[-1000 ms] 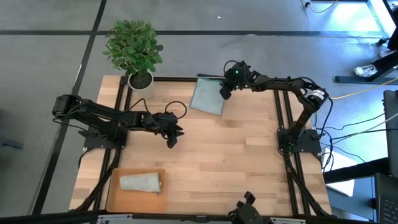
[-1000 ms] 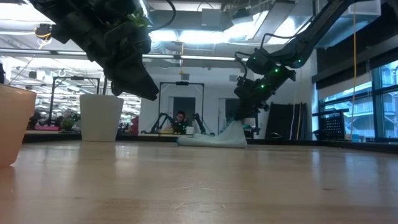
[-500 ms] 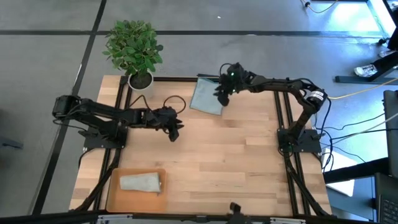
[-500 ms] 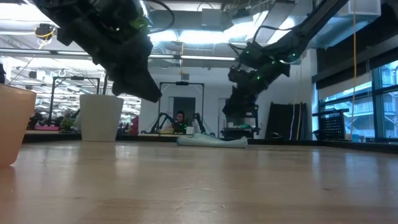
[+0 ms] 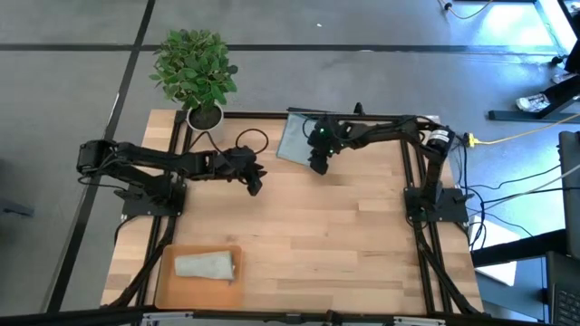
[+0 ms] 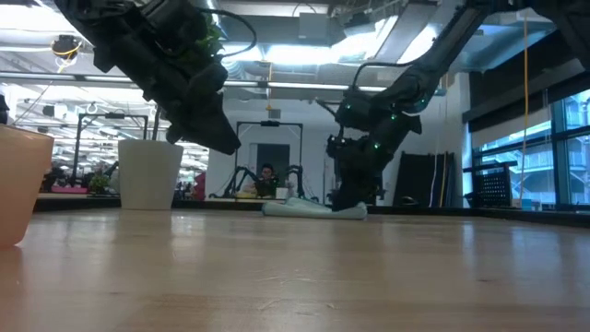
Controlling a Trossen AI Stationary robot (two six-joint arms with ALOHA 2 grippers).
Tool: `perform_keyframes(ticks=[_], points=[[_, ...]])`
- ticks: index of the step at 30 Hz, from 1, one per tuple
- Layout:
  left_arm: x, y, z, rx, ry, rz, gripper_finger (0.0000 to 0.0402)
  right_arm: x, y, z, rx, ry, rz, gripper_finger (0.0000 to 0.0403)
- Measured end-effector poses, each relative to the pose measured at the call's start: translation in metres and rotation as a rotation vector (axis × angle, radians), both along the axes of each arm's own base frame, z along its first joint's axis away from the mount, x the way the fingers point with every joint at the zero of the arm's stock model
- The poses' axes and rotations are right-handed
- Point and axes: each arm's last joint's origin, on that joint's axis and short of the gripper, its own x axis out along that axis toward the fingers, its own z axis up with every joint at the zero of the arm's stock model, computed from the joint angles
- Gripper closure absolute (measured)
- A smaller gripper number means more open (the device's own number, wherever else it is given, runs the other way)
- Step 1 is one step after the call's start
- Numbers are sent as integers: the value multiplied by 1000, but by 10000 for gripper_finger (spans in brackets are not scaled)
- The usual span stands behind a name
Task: Roll microfiber towels into tight, uniform cylinder then place into a basket
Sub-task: Roll the blue microfiber towel
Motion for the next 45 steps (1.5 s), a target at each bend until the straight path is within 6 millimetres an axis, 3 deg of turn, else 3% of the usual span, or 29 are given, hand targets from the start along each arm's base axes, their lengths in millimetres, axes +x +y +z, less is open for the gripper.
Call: perform_keyframes(ticks=[8, 19, 25, 30, 35, 41, 45], points=[[0, 0, 0, -1, 0, -1, 290, 5, 36, -10, 38, 138, 168, 249], [1, -5, 0, -11, 6, -107, 290, 20, 116, -14, 173, 156, 483, 249], [2, -11, 0, 13, 15, -149, 290, 25, 155, -14, 147, 156, 639, 249], [3, -16, 0, 35, 23, -192, 290, 32, 163, 4, 107, 142, 651, 249], [4, -25, 0, 19, 19, -286, 290, 37, 163, 37, -26, 171, 606, 249], [5, -44, -1, 0, 18, -408, 290, 30, 179, 39, -23, 235, 639, 249], [5, -62, -4, 51, 55, -531, 290, 24, 195, 30, -25, 274, 689, 249]])
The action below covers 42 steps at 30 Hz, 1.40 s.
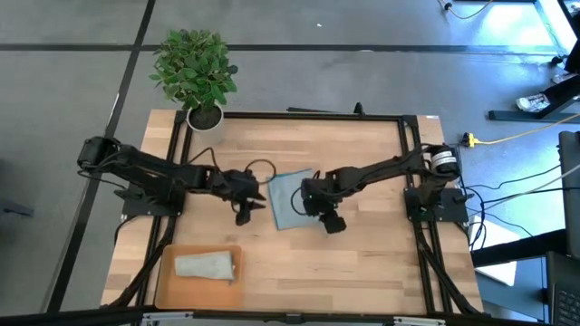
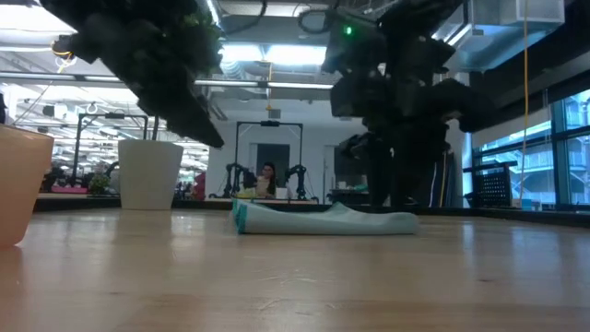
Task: Roll microfiber towels into tight, uniform cylinder then place into a basket
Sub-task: Roll the blue microfiber towel
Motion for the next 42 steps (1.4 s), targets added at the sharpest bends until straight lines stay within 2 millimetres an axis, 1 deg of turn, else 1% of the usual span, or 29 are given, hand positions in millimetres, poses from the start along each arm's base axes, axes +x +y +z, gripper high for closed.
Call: perform_keyframes(ticks=[2, 7, 10, 13, 17, 20, 21, 23, 26, 31, 34, 38, 42], points=[[0, -8, 1, 33, -20, -48, 290, 1, 8, 2, -18, -20, 10, 249], [-1, -22, 2, 119, -35, -69, 290, -1, 21, 3, -80, -11, 11, 249], [0, -29, 6, 100, -53, -69, 290, -5, 25, 5, -88, 12, 22, 249], [10, -34, 27, 94, -105, -20, 290, -10, 25, 15, -85, 6, 13, 249], [24, -36, 56, 181, -113, 39, 290, -16, 19, 31, -73, -13, -5, 249], [35, -37, 67, 214, -64, 40, 290, -23, 15, 43, -53, -20, 9, 249], [40, -38, 65, 217, -42, 38, 290, -25, 15, 46, -54, -18, 9, 249], [47, -42, 56, 216, 18, 37, 290, -28, 14, 50, -53, -13, 9, 249], [60, -53, 41, 205, 65, 22, 290, -29, 19, 49, -56, -15, 36, 249], [76, -75, 11, 231, 155, -38, 290, -23, 32, 46, -49, -110, 82, 249], [81, -85, -2, 241, 192, -61, 290, -25, 33, 40, -49, -122, 82, 249], [85, -88, -15, 232, 226, -49, 290, -32, 31, 28, -65, -77, 51, 249], [86, -88, -18, 207, 238, -21, 290, -35, 30, 23, -69, -57, 29, 249]])
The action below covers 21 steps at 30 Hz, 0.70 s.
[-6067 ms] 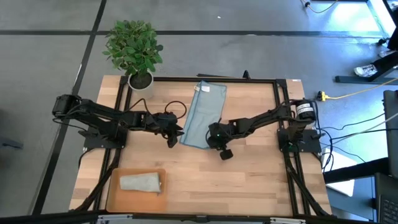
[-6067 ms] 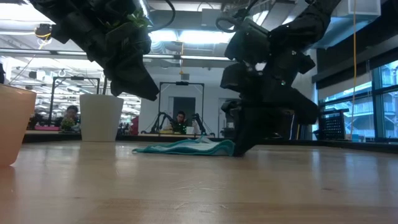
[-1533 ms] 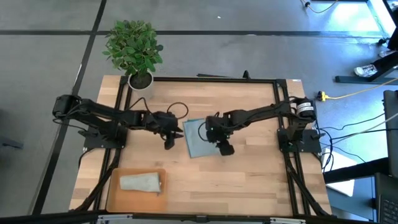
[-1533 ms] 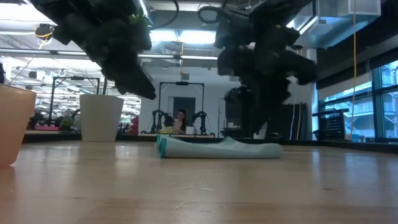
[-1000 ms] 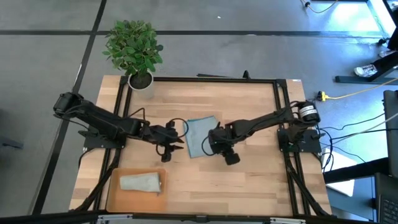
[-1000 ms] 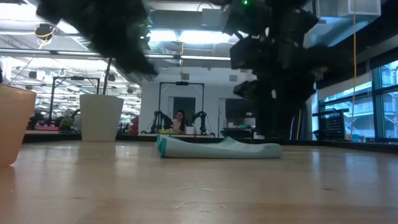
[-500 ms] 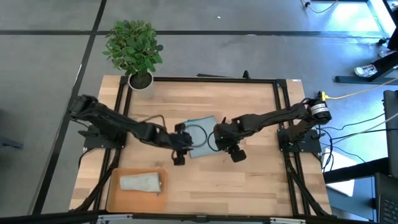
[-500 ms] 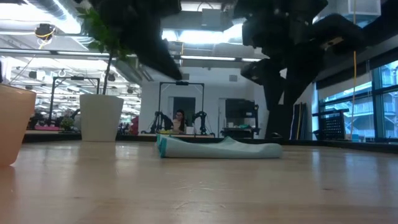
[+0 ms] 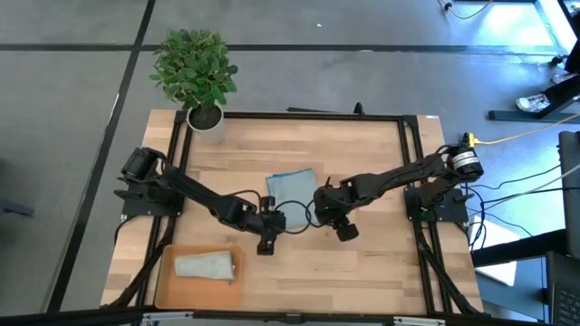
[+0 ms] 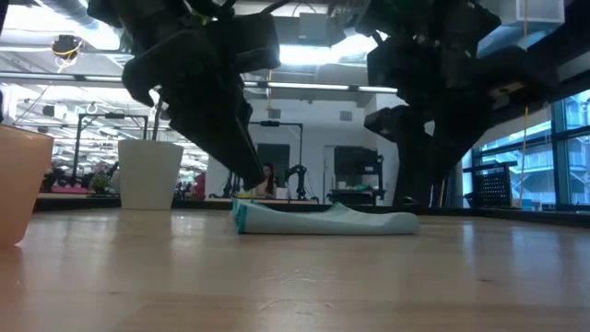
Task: Roll microfiber towels into tight, uniform cylinder then place into a basket
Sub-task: Roll the blue microfiber towel
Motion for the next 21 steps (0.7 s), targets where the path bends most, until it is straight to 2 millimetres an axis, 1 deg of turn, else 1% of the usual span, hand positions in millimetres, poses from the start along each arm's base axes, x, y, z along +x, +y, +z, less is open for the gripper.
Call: perform_keyframes(ticks=[5, 9, 12, 15, 18, 21], points=[[0, 4, 0, -28, 4, 44, 297, 0, 0, 0, 0, 2, -4, 249], [0, 4, 0, -49, 15, 30, 316, 0, 0, 0, 0, 2, -6, 249], [0, 3, 0, -50, 19, 17, 320, 0, 0, 0, 1, 2, -6, 249], [0, 3, 0, -84, 21, 38, 313, 0, 0, 0, 1, 2, -6, 249], [1, 5, 0, -121, 25, 61, 299, 0, 0, 0, 1, 2, -7, 249], [1, 8, 0, -123, 24, 71, 283, 0, 0, 0, 1, 2, -7, 249]])
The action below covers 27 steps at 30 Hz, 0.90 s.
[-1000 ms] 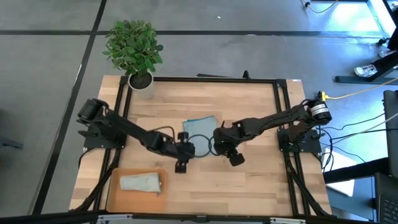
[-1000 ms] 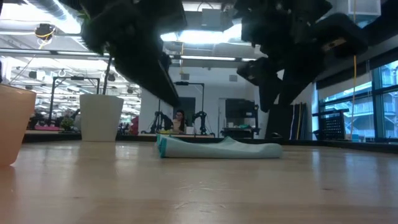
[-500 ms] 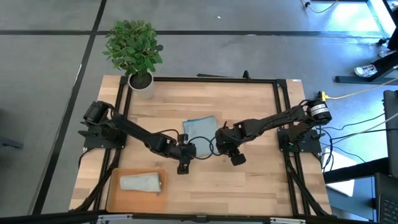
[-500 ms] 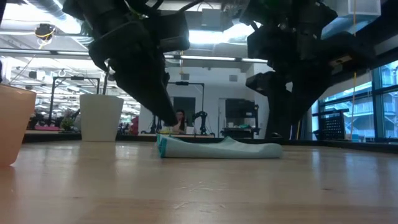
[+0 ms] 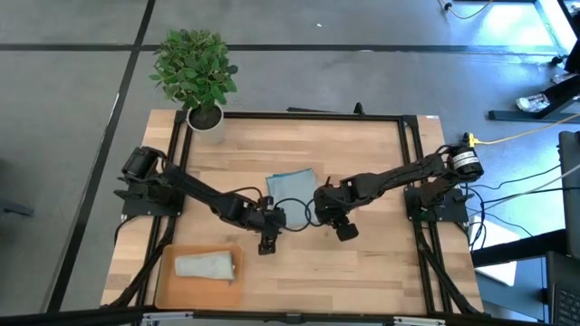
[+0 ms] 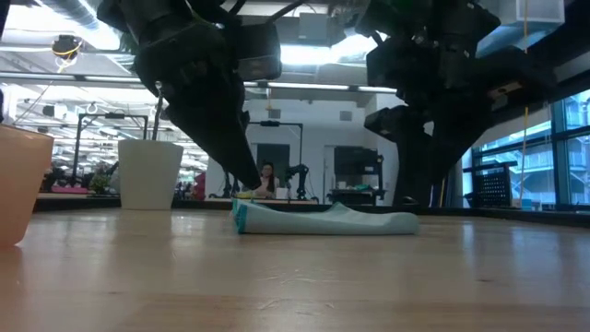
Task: Roll microfiber towels into tight, uniform cylinder then place into a basket
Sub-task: Roll the blue microfiber towel
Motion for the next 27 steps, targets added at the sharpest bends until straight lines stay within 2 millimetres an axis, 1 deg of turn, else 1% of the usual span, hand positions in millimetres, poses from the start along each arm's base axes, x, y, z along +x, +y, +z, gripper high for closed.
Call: perform_keyframes(ticks=[5, 12, 14, 18, 27], points=[[1, 4, -1, 23, 3, -13, 268, 2, 0, 1, 3, -25, 3, 249], [5, 3, -23, 74, 63, -38, 267, 4, 1, 2, 6, -50, 5, 249], [4, 4, -27, 112, 78, -55, 266, 4, 1, 2, 6, -50, 5, 249], [5, 5, -28, 181, 67, -47, 266, 4, 1, 2, 10, -50, 6, 249], [4, 6, -31, 199, 96, -69, 266, 4, 1, -1, 15, -66, 10, 249]])
